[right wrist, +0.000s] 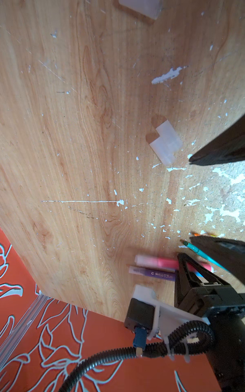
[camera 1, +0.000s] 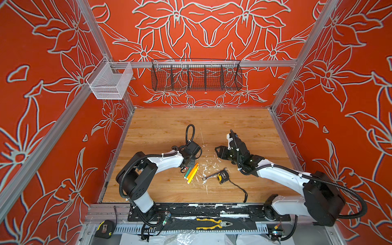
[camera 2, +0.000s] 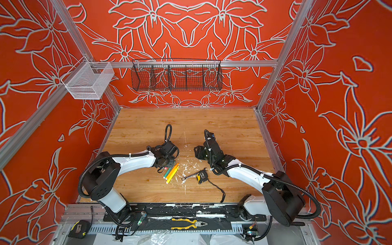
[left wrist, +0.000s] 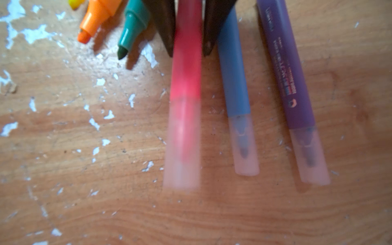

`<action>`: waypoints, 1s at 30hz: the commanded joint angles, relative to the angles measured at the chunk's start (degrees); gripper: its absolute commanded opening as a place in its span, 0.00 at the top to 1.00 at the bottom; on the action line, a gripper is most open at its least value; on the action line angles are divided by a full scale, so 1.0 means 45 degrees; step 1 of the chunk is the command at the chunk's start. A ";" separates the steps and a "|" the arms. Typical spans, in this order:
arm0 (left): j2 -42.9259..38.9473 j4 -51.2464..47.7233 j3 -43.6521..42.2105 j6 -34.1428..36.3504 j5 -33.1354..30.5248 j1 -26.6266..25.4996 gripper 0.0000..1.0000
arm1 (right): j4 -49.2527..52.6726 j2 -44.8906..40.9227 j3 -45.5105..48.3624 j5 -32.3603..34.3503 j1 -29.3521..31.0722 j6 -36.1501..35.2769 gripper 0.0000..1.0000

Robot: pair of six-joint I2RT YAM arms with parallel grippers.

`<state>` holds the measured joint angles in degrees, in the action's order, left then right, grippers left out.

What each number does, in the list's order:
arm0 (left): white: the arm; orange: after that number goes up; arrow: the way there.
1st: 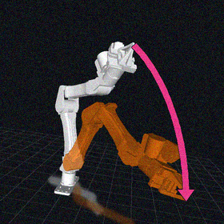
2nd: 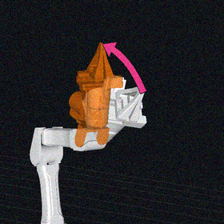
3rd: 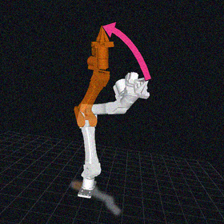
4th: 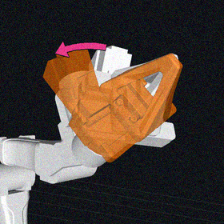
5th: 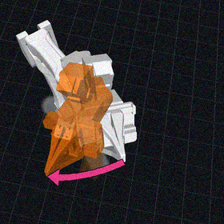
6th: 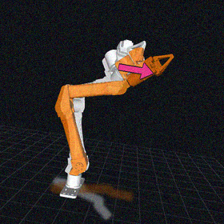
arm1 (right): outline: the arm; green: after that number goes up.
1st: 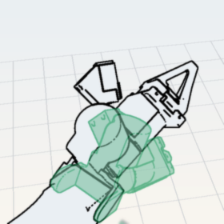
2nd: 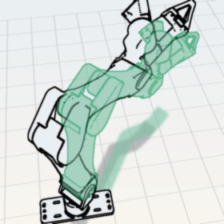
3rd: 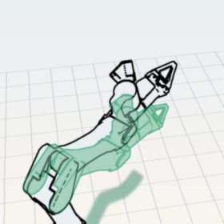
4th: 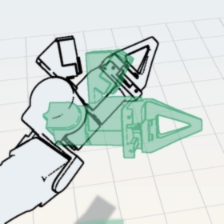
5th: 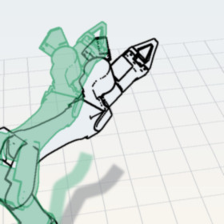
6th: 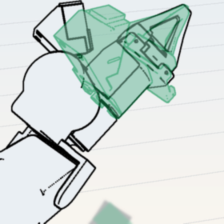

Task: Insert the pens into the pen caps
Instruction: 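Place the capped pink highlighter beside the blue marker with the left gripper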

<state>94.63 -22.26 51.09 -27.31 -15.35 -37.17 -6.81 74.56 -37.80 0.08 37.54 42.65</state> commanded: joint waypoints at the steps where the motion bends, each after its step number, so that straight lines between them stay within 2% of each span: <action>1: -0.0589 -0.0836 0.0246 0.0053 0.0004 0.0056 0.73 | 0.0077 0.0172 -0.0437 -0.0268 -0.0093 0.0050 0.45; 6: -0.2284 -0.1283 0.0071 0.0277 0.0256 0.0051 0.64 | 0.0145 0.0317 -0.0563 -0.0420 -0.0173 0.0031 0.46; 11: -0.5115 -0.1718 -0.0741 0.0392 0.1226 -0.0086 0.64 | 0.0148 0.0188 -0.0479 -0.0290 -0.0271 0.0030 0.46; 16: -0.8754 -0.1657 -0.2222 0.0612 0.2589 -0.0841 0.62 | 0.0117 0.0247 -0.0447 -0.0332 -0.0315 0.0058 0.47; 19: -1.0012 -0.2173 -0.2738 0.0284 0.2899 -0.1373 0.62 | 0.0255 0.0204 -0.0517 -0.0101 -0.0365 -0.0072 0.46; 24: -1.0522 -0.2786 -0.2969 -0.0125 0.2567 -0.2470 0.63 | 0.0273 -0.0002 -0.0403 0.0100 -0.0470 -0.0116 0.47; 30: -0.9297 -0.2175 -0.3478 -0.0852 0.2243 -0.3459 0.66 | 0.0244 -0.0048 -0.0350 -0.0122 -0.0469 0.0027 0.47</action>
<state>50.06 -32.08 36.36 -28.47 -4.05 -51.35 -6.22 75.22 -38.85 -0.73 35.70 42.44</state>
